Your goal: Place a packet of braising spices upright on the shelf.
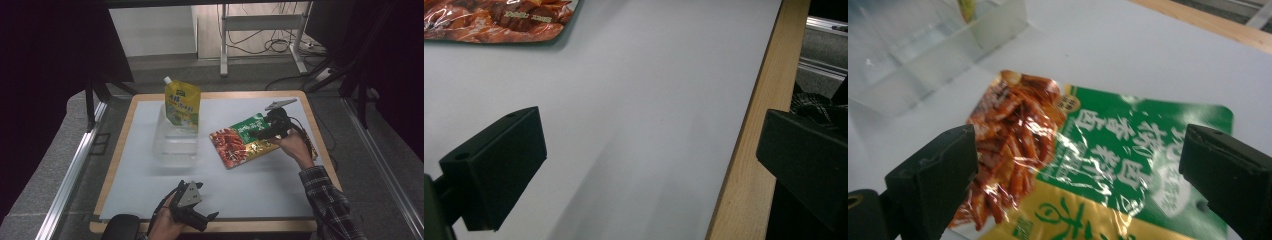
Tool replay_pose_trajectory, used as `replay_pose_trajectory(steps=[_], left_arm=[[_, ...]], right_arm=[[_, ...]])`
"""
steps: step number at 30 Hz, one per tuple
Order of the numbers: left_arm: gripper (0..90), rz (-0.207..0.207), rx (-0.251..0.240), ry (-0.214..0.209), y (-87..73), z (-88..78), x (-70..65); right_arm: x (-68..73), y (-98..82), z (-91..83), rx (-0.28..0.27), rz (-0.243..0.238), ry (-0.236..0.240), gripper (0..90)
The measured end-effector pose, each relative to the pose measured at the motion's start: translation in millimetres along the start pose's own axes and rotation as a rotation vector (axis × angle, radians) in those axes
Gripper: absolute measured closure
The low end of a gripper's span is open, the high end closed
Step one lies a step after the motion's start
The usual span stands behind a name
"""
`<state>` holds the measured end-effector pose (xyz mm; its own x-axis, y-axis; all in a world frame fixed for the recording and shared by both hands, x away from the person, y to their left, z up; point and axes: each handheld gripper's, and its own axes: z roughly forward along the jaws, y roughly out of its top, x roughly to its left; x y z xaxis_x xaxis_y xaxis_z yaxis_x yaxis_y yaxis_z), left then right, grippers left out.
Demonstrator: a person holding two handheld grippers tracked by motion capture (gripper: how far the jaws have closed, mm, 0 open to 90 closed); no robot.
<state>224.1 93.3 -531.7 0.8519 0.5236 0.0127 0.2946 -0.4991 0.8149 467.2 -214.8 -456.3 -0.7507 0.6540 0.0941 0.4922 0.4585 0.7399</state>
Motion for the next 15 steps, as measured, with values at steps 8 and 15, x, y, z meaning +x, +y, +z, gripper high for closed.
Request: replay_pose_trajectory(steps=[8, 15], left_arm=[[0.0, 0.002, 0.001, 0.001, 0.1, 1.1, -0.9], [0.0, 0.009, 0.002, -0.001, 0.4, 1.0, -2.1]], right_arm=[[-15.5, -19.2, -3.6, 0.05, 0.032, -0.048, 3.9], [-31.4, -36.3, -5.8, 0.108, 0.075, -0.092, 11.6]])
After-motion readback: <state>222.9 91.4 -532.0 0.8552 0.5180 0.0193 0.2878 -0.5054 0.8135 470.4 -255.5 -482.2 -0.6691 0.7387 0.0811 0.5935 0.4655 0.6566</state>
